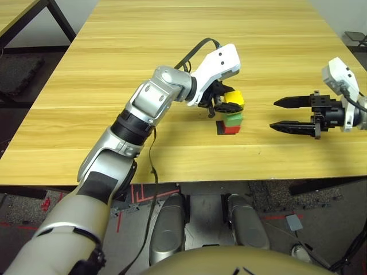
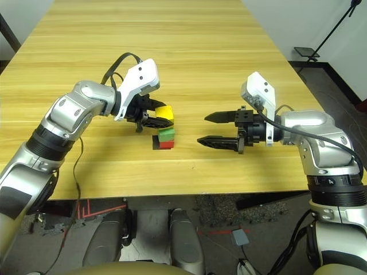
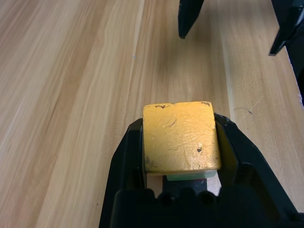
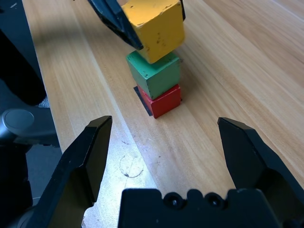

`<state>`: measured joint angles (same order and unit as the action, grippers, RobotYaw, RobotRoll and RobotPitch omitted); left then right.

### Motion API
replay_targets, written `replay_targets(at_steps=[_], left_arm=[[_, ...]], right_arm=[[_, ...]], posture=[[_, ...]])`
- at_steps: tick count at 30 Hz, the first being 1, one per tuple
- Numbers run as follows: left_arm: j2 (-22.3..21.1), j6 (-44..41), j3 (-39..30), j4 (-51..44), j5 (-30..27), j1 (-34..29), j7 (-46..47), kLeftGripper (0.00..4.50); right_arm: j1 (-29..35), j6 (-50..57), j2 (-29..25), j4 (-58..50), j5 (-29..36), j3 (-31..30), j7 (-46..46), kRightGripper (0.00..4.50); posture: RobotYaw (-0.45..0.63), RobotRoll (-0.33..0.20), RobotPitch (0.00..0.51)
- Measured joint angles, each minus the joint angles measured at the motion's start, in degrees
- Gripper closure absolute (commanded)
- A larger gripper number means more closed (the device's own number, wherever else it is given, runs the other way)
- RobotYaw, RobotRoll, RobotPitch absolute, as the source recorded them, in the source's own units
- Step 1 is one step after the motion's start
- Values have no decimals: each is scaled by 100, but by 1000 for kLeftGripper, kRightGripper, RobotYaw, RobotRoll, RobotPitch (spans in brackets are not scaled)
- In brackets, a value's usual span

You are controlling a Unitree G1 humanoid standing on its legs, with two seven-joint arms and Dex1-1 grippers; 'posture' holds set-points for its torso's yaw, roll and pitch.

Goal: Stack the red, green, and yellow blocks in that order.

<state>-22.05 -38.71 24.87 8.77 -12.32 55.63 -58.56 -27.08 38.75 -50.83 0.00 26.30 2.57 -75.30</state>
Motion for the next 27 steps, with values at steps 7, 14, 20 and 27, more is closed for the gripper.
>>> replay_targets(at_steps=[7,14,20,27], left_arm=[[97,-20,0,-137,35,-85,-38,2425],[103,27,10,-152,153,-205,-58,2425],[129,152,12,-104,265,-208,-139,1697],[342,-257,-48,-456,204,-291,-74,23]], right_arm=[[-86,-76,0,107,-27,0,4,0],[-85,-90,1,112,-26,0,64,0],[-77,-66,1,106,-22,0,119,0],[-63,13,-1,102,-12,4,145,0]], posture=[[31,-51,112],[26,-51,114],[26,-53,117],[48,-60,108]])
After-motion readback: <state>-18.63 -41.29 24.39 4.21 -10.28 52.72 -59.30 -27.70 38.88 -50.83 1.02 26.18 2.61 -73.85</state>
